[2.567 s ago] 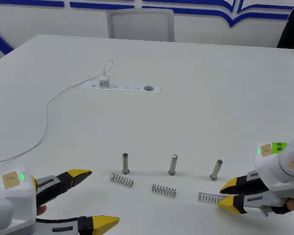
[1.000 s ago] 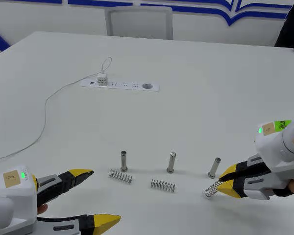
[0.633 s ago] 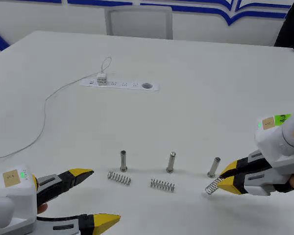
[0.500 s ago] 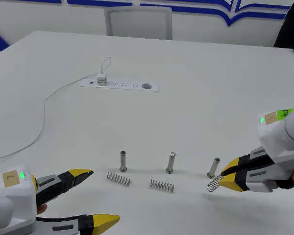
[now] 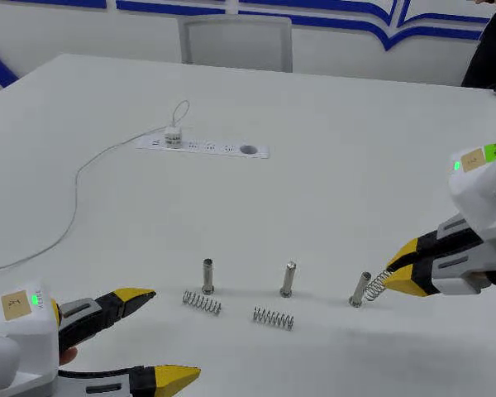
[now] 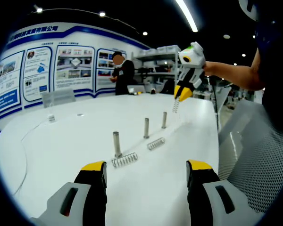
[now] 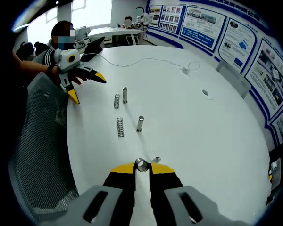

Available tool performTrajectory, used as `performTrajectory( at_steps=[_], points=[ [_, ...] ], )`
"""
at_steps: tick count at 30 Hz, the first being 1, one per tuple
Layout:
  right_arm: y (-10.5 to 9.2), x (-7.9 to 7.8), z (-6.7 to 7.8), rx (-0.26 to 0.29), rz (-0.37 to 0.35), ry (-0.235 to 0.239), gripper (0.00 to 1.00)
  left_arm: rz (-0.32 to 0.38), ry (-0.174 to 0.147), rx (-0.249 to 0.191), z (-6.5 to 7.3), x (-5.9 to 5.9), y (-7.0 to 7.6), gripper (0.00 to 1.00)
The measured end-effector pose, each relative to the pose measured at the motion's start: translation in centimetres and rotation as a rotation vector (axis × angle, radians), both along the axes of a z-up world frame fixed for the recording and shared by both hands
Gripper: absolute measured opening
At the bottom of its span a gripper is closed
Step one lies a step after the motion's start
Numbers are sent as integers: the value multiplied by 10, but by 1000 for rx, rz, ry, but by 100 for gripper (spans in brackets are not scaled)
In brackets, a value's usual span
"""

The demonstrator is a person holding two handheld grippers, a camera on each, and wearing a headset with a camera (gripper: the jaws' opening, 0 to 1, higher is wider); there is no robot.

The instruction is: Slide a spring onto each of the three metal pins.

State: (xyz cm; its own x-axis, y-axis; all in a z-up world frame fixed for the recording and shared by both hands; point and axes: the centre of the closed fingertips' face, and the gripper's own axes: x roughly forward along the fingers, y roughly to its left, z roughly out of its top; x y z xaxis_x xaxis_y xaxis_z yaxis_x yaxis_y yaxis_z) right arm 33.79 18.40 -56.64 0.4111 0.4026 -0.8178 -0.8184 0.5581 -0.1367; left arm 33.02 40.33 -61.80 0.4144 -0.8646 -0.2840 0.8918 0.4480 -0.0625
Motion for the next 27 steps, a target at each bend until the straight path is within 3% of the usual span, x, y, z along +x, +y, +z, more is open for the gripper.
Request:
performTrajectory(
  at_steps=[11,18,27],
  points=[
    [-9,20,14,-69,7,-10,12,4,-2,-2,0,1,1,70],
    [-12,28,3,-110,18,21,12,8,0,-2,-1,1,1,70],
    [-11,33,-7,-121,25,53,12,16,1,-4,-2,2,5,70]
  ],
)
